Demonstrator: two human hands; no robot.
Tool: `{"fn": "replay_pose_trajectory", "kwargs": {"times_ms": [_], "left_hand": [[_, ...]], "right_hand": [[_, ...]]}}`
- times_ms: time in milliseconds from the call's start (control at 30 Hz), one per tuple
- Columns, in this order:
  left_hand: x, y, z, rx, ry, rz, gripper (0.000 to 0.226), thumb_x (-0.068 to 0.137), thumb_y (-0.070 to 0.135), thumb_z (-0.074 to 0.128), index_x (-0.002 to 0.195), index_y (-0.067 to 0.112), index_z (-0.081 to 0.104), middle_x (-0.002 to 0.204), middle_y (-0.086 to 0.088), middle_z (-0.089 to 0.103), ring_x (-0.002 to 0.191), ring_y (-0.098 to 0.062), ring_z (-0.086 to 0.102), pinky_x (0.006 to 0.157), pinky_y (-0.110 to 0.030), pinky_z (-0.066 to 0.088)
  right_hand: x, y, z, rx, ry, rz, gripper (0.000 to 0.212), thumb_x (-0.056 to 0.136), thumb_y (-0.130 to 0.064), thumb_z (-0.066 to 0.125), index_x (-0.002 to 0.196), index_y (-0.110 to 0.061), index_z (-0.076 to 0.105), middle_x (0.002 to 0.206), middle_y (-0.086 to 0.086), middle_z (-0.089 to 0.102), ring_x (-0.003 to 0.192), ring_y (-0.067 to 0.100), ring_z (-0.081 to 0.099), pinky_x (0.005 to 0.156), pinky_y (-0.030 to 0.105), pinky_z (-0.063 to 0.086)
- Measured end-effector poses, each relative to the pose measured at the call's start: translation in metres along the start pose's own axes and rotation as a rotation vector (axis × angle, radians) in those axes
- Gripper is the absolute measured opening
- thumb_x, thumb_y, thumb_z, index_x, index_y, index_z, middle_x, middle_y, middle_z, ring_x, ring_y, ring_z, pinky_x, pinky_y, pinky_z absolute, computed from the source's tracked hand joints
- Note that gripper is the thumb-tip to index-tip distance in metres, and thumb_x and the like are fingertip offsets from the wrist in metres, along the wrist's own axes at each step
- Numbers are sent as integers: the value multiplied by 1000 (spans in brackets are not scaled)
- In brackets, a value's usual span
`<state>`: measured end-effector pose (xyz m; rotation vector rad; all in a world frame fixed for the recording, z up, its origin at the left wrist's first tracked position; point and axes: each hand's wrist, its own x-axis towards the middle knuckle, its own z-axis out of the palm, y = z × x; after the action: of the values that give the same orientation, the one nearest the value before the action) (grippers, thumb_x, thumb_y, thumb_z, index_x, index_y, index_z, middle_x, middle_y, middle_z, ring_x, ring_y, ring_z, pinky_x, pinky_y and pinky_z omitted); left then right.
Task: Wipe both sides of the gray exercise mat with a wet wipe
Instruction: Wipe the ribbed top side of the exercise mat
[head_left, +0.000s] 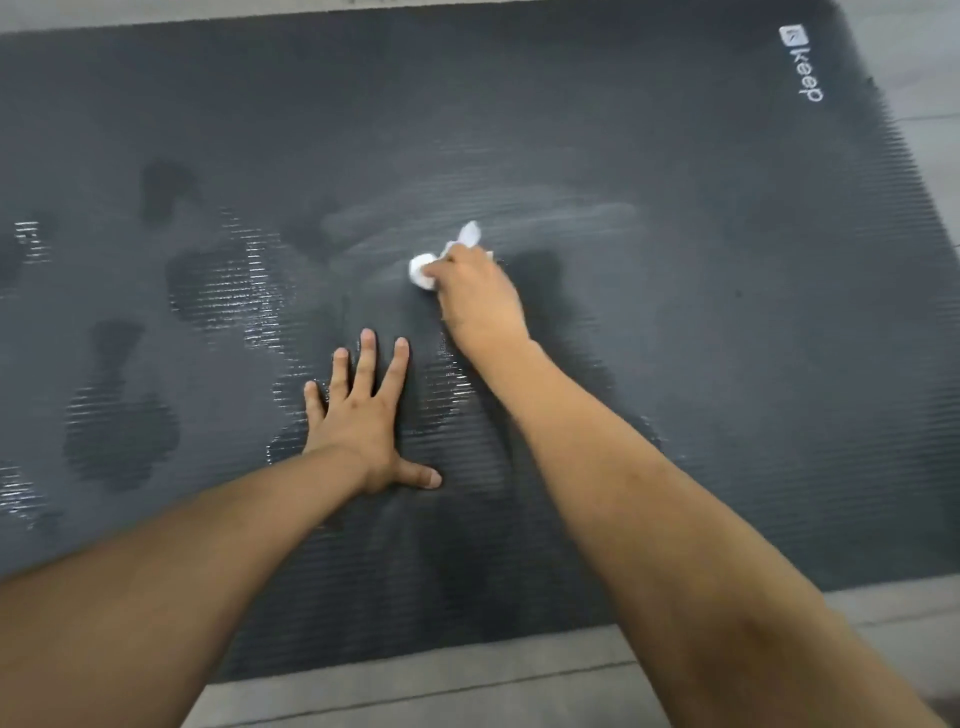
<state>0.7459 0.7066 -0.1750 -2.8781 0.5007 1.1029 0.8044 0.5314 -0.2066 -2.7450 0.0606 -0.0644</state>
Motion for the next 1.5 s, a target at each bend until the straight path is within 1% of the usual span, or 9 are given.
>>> {"fn": "replay_pose_trajectory", "kwargs": {"times_ms": [133, 267, 567, 667, 867, 1067, 1200, 1367, 1500], "left_hand": [[2, -2, 3, -20, 27, 13, 160, 53, 78, 83, 150, 37, -38, 157, 0, -46, 152, -33, -29, 122, -62, -4], [3, 0, 5, -15, 12, -4, 162, 52, 77, 84, 149, 37, -39, 157, -1, -47, 150, -34, -32, 121, -63, -6], [-48, -6, 28, -9, 276, 61, 119, 78, 74, 67, 163, 23, 2, 171, -7, -4, 157, -33, 6, 126, -52, 14], [-83, -21, 57, 79, 243, 226, 103, 82, 73, 61, 163, 30, 14, 171, -4, 4, 156, -32, 13, 124, -50, 19], [-88, -25, 77, 116, 73, 205, 124, 81, 74, 63, 151, 39, -33, 162, 5, -39, 154, -27, -24, 126, -51, -5], [-87, -23, 76, 105, 65, 170, 123, 83, 72, 63, 152, 40, -33, 161, 6, -40, 154, -26, -26, 126, -50, -7], [-87, -22, 76, 100, 58, 169, 122, 82, 72, 64, 154, 40, -30, 162, 6, -39, 154, -25, -25, 127, -50, -7], [-86, -24, 77, 65, 72, 177, 122, 81, 71, 67, 154, 42, -27, 163, 7, -37, 154, -25, -24, 126, -49, -8], [-84, -24, 79, 64, 71, 173, 123, 81, 71, 67, 154, 42, -28, 162, 7, -38, 154, -24, -26, 126, -49, -8]], "right_hand": [[-32, 129, -60, -164, 212, 479, 21, 79, -2, 43, 79, -16, 58, 85, 12, 53, 85, 35, 51, 61, 33, 31], [-40, 130, -70, -91, 288, 650, 23, 77, -1, 43, 79, -13, 62, 78, 11, 51, 76, 36, 49, 62, 32, 35], [-41, -62, 9, 63, -114, -27, 25, 89, -7, 52, 101, -17, 71, 103, 8, 60, 106, 27, 53, 80, 37, 44], [-48, 20, -19, -42, -20, 124, 28, 85, -3, 51, 100, -17, 71, 104, 8, 60, 107, 30, 54, 77, 37, 45], [-96, 154, -93, -107, 236, 629, 23, 73, 3, 40, 76, -7, 60, 78, 18, 47, 86, 41, 54, 69, 37, 43], [-66, 31, -12, 18, 114, 386, 29, 80, -1, 49, 92, -18, 70, 91, 8, 63, 87, 26, 61, 69, 22, 40], [-76, -54, 20, 125, -26, 90, 24, 77, 6, 56, 87, -12, 71, 91, 12, 61, 94, 33, 57, 68, 34, 45], [-85, 31, -18, -46, 56, 129, 32, 85, -1, 52, 105, -18, 69, 108, 11, 60, 103, 30, 54, 79, 35, 46], [-107, 130, -69, -177, 191, 435, 19, 77, 1, 45, 73, -14, 56, 83, 12, 54, 88, 34, 53, 63, 31, 28]]}}
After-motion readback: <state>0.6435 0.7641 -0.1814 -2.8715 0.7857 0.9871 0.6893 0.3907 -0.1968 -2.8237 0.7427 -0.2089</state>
